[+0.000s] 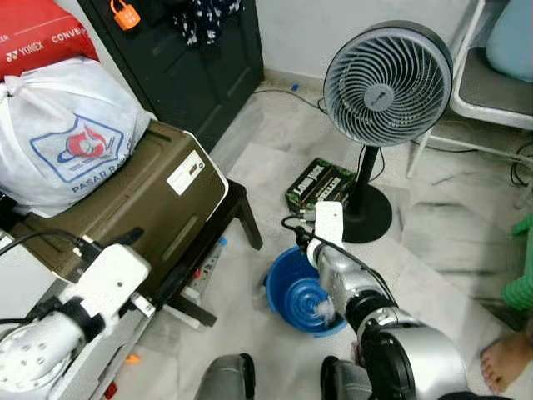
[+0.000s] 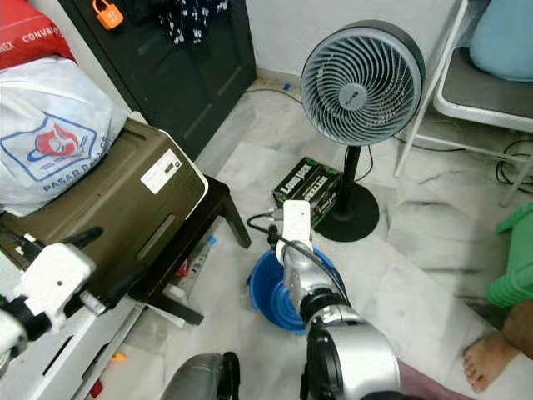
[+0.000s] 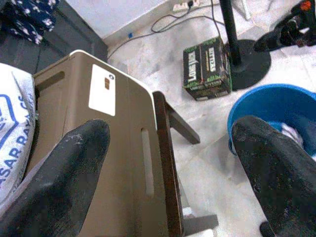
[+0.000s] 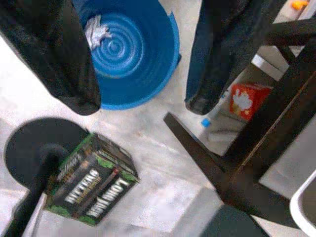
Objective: Clean up the room
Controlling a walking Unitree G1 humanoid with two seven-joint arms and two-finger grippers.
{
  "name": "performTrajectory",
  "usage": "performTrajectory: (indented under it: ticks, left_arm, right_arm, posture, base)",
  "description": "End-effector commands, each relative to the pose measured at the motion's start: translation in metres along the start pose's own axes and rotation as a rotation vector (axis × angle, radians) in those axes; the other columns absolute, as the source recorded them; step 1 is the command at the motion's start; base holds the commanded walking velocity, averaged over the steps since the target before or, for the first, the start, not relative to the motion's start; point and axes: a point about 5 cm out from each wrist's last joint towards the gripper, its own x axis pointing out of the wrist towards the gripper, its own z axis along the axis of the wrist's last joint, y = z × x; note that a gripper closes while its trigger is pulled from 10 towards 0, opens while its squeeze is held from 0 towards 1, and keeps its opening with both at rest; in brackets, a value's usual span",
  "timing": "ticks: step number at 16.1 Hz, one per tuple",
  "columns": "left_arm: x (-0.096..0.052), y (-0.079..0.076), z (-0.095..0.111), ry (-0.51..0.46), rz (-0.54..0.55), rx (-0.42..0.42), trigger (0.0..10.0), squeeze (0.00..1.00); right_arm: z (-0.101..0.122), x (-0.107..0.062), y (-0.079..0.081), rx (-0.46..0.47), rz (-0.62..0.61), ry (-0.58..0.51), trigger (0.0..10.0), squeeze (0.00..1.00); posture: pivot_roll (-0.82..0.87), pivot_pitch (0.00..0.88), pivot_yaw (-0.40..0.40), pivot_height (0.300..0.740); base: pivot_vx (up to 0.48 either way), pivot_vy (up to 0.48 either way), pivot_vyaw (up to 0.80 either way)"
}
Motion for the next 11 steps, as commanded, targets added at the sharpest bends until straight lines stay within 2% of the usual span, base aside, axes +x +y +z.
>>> performTrajectory:
  ticks: [1,4,5,8,9,11]
  left_arm:
    - [0.007,-0.003,-0.004,0.002,0.007,-0.005,10.0,0.0]
    - [0.024,-0.006,-0.003,-0.037,0.032,-0.028,10.0,0.0]
    - [0.035,-0.009,-0.001,-0.066,0.043,-0.042,10.0,0.0]
    - [0.049,-0.013,0.001,-0.1,0.059,-0.066,10.0,0.0]
    - [0.063,-0.016,0.002,-0.125,0.066,-0.071,10.0,0.0]
    - [0.073,-0.015,0.005,-0.154,0.085,-0.078,10.0,0.0]
  right_arm:
    - [-0.005,-0.002,0.006,-0.029,0.057,-0.002,10.0,1.0]
    - [-0.015,-0.01,-0.005,-0.086,0.119,-0.031,10.0,1.0]
    - [-0.014,-0.017,-0.018,-0.138,0.126,-0.072,10.0,1.0]
    - [-0.018,-0.029,-0.039,-0.185,0.112,-0.063,10.0,1.0]
    - [-0.026,-0.042,-0.053,-0.201,0.133,-0.056,10.0,1.0]
    - [-0.04,-0.066,-0.056,-0.244,0.219,-0.047,10.0,1.0]
  posture:
    - [0.24,0.11,0.107,0.74]
    - [0.18,0.07,0.079,0.74]
    - [0.16,0.055,0.068,0.74]
    - [0.11,0.003,0.048,0.74]
    - [0.11,0.0,0.035,0.74]
    - [0.07,0.0,0.036,0.74]
  base:
    - [0.0,0.0,0.0]
    - [0.0,0.0,0.0]
    - [0.0,0.0,0.0]
    - [0.0,0.0,0.0]
    - [0.0,0.0,0.0]
    - [0.0,0.0,0.0]
